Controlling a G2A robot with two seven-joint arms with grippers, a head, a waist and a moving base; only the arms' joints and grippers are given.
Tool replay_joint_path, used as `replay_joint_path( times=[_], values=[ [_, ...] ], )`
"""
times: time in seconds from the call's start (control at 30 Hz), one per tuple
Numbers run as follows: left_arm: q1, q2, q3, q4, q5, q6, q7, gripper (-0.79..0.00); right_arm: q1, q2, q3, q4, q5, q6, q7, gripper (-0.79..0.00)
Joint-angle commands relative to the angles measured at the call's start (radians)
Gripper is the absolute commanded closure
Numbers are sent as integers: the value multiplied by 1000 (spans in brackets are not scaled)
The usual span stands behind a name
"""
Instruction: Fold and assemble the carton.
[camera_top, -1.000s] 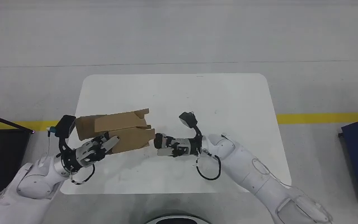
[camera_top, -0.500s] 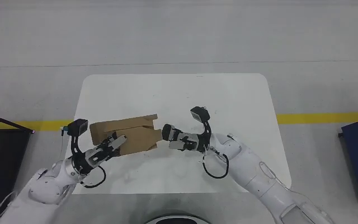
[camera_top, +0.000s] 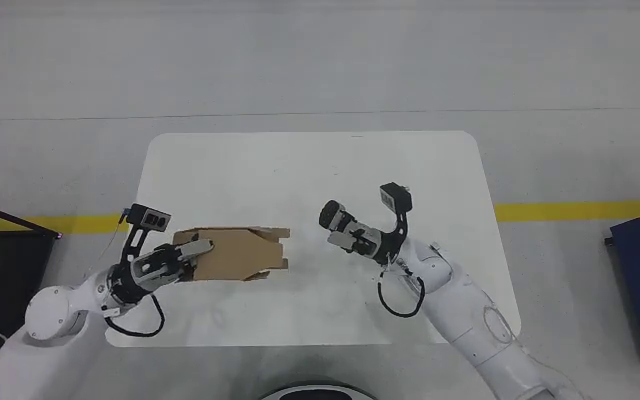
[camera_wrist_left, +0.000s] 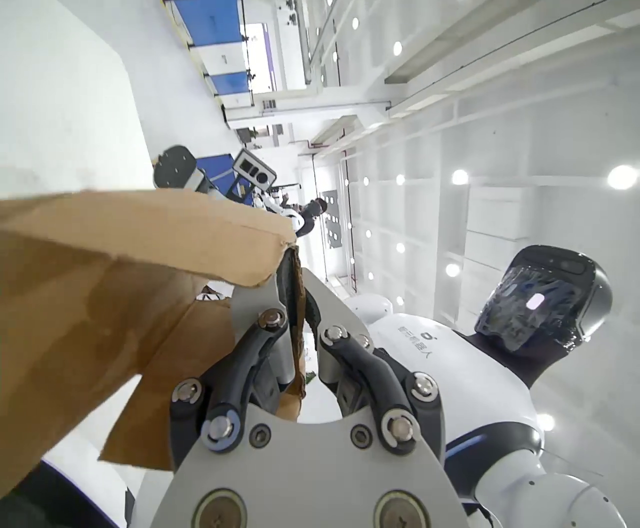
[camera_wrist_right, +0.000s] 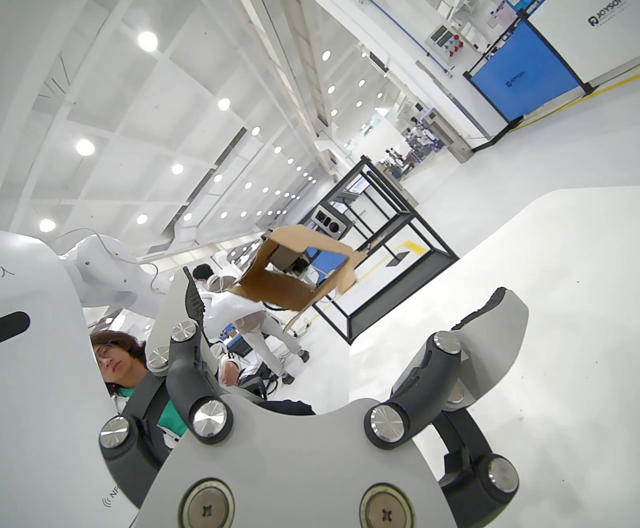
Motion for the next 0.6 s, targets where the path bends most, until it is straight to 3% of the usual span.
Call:
replay_joint_path(
  times=[0.0, 0.13, 0.3, 0.47, 0.57],
  values=[
    [8, -2, 10, -15, 9, 8, -33, 0, 9, -8, -33, -19, 20, 52, 4, -785],
    [6, -10, 39, -30, 6, -7, -57, 0, 87, -31, -141, 14, 114, 87, 94, -785],
    [-18, -21, 66, -33, -11, -19, -55, 0, 158, -59, -236, 78, 274, 25, 188, -785],
    [-43, -32, 89, -17, -21, -24, -31, 0, 186, -60, -270, 91, 464, -9, 345, -785],
    [-68, -40, 111, 2, -11, -20, -24, 0, 189, -49, -299, 43, 539, 18, 381, -785]
  ],
)
